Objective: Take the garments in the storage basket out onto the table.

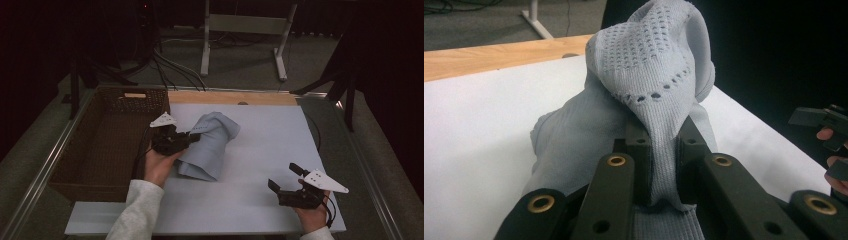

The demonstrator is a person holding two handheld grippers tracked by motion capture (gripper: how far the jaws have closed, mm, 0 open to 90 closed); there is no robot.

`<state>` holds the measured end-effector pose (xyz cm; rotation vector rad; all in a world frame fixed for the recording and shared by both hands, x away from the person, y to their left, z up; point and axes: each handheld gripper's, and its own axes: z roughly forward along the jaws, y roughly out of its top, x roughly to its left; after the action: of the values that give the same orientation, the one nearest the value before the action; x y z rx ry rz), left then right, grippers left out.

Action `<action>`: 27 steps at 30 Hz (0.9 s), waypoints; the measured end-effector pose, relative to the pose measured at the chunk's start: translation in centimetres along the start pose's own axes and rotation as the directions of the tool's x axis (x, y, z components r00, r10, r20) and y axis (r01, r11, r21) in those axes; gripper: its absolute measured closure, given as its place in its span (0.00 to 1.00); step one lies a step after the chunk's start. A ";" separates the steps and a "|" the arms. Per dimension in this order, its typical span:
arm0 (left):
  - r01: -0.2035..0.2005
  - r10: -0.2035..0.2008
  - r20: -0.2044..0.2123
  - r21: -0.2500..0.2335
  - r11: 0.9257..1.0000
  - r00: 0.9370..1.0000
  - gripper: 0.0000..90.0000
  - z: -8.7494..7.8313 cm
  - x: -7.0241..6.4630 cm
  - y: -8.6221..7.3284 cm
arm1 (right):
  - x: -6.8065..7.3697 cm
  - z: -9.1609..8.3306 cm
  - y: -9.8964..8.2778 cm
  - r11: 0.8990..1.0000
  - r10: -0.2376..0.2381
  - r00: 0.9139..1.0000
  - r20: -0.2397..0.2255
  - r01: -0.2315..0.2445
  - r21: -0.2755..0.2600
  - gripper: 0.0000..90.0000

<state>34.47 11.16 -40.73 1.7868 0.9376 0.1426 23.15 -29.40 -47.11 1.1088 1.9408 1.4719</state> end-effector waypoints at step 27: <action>-0.021 0.020 0.005 0.036 0.999 1.000 0.95 2.4 -1.6 -2.4 | 0.0 0.0 0.0 1.000 -0.002 1.000 0.000 0.002 -0.002 0.01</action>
<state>33.33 8.68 -43.24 1.8292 0.9242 0.1357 23.13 -29.44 -47.09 1.1063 1.9392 1.4724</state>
